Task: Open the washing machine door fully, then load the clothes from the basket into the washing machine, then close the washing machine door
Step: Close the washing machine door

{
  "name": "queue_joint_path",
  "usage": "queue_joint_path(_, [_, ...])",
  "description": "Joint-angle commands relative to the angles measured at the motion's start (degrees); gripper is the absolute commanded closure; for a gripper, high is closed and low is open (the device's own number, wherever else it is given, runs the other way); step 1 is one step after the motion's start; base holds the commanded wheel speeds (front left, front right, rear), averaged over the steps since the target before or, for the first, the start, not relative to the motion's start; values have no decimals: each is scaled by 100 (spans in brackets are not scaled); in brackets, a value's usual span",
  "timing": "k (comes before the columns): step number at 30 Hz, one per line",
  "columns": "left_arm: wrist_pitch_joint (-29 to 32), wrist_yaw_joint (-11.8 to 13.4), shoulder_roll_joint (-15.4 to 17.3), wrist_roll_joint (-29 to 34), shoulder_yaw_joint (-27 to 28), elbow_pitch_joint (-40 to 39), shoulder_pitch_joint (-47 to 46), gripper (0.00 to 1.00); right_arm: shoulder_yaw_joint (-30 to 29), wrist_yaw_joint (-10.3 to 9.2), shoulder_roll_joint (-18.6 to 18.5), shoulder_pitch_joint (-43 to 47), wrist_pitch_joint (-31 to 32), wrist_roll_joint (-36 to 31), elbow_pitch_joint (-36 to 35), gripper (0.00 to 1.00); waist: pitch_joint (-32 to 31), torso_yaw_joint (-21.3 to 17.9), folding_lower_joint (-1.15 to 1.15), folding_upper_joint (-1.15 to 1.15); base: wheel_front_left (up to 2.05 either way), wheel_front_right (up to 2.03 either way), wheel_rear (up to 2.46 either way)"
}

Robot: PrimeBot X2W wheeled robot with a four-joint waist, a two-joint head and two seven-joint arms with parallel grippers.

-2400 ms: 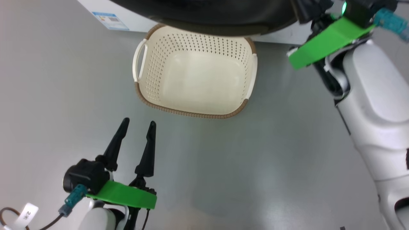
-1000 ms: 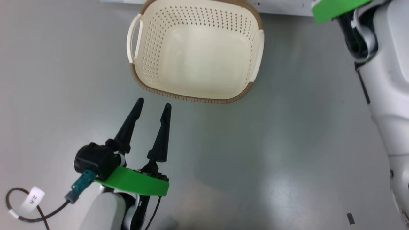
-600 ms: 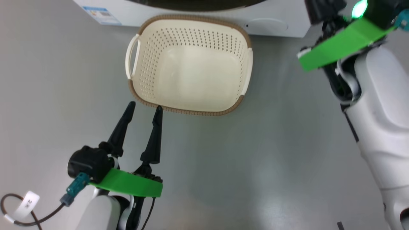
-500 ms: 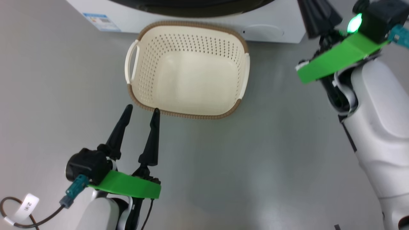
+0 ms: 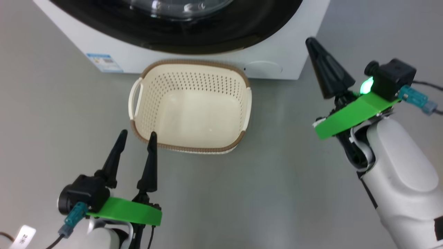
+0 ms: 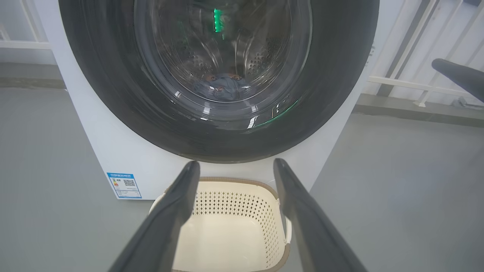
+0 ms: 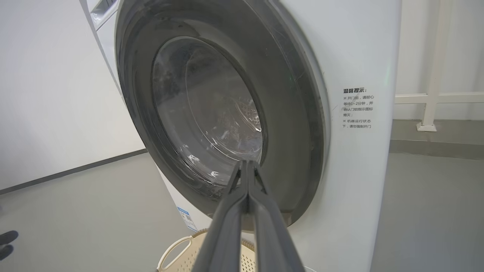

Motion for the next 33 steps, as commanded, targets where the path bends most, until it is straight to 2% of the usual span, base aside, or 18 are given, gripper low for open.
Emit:
queue_joint_path(1, [-36,-24,103,48,230,-97,87,0,70,-34,120,227,-26,43,-166,100,-267,-178,0,0,0,0,0])
queue_joint_path(11, [-36,-85,103,192,507,-58,432,0,-85,-34,296,1162,-26,10,-230,100,-844,-458,0,0,0,0,0])
queue_joint_path(12, [-36,-91,103,209,532,-52,465,0,-111,-34,309,1251,-26,0,-238,96,-901,-487,0,0,0,0,0])
queue_joint_path(13, [-36,-96,103,223,561,-50,495,0,-133,-34,325,1338,-26,-11,-245,77,-953,-518,0,0,0,0,0])
queue_joint_path(15, [-36,-103,103,254,625,-76,549,0,-173,-34,356,1504,-26,-18,-250,52,-1040,-580,0,0,0,0,0])
queue_joint_path(16, [-36,-107,103,262,651,-91,574,0,-175,-34,356,1576,-26,-29,-263,18,-1071,-608,0,0,0,0,0])
queue_joint_path(17, [-36,-110,103,272,673,-102,595,0,-192,-34,348,1640,-26,-50,-285,0,-1098,-634,0,0,0,0,0])
queue_joint_path(27, [-36,-127,103,274,896,-188,802,0,-605,-34,244,2312,-26,-252,-614,0,-1318,-849,0,0,0,0,0])
queue_joint_path(33, [-36,-134,103,348,982,-185,927,0,-1030,-34,328,2819,-26,-468,-908,0,-1418,-914,0,0,0,0,0])
